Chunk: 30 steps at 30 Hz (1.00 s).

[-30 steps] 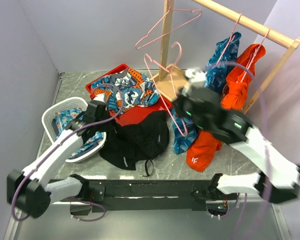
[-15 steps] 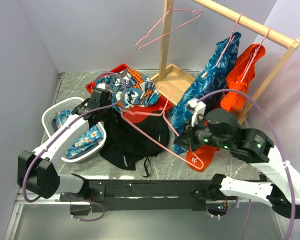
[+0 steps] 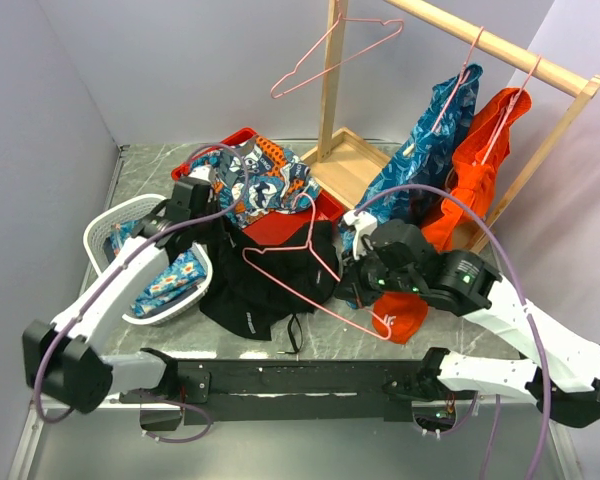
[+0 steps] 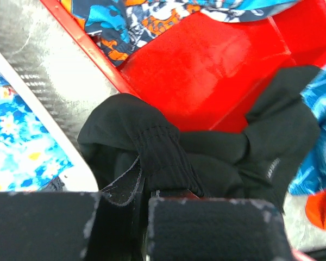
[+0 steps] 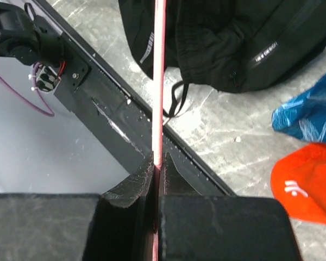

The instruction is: Place the shorts on the hanger

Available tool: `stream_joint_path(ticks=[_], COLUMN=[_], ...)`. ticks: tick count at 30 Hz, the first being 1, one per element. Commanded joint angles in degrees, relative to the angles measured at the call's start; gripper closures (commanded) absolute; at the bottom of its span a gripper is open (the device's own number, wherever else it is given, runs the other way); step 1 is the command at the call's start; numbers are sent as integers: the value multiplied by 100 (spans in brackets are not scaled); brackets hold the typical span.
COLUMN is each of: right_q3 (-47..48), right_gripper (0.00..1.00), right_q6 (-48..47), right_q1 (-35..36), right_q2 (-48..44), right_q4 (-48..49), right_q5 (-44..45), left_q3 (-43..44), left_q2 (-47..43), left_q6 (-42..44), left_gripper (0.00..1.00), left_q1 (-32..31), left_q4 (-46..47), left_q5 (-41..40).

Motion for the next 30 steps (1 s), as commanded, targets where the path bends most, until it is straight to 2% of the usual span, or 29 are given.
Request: stream_joint_path(ticks=[1, 3, 8, 16, 19, 21, 24, 25, 26, 29, 30], right_q3=[-22, 4, -57, -505, -996, -1488, -2060, -2227, -2568, -3035, -3080], right_gripper=[100, 100, 100, 100, 100, 100, 100, 100, 100, 100, 100], right_q6=[-233, -286, -496, -699, -655, -568, -410, -383, -331, -347, -382], right_q1=[140, 219, 421, 579, 632, 624, 632, 624, 632, 623, 632], right_q2=[51, 103, 121, 332, 271, 165, 121, 86, 42, -247, -300], right_q4=[797, 955, 1622, 2721, 3493, 4337, 5400, 5586, 6232, 6869, 6923], right_q5=[68, 191, -230, 297, 490, 534, 517, 499, 508, 456, 420], left_q3=[61, 131, 368, 1001, 1168, 1168, 975, 914, 809, 808, 834], left_q2=[-593, -733, -857, -831, -892, -1015, -1270, -1340, -1401, -1437, -1455], left_q6=[356, 435, 524, 216, 198, 155, 32, -12, -39, -136, -162], left_gripper=[99, 99, 99, 99, 99, 99, 96, 89, 84, 79, 70], left_q1=[-112, -348, -1094, -2054, -2195, -2221, -2221, -2221, -2221, -2221, -2221], left_q4=[-107, -317, -687, -1293, -1399, -1382, -1215, -1188, -1188, -1346, -1477], left_q5=[218, 78, -388, -1600, -1689, -1672, -1681, -1672, -1681, -1926, -2057])
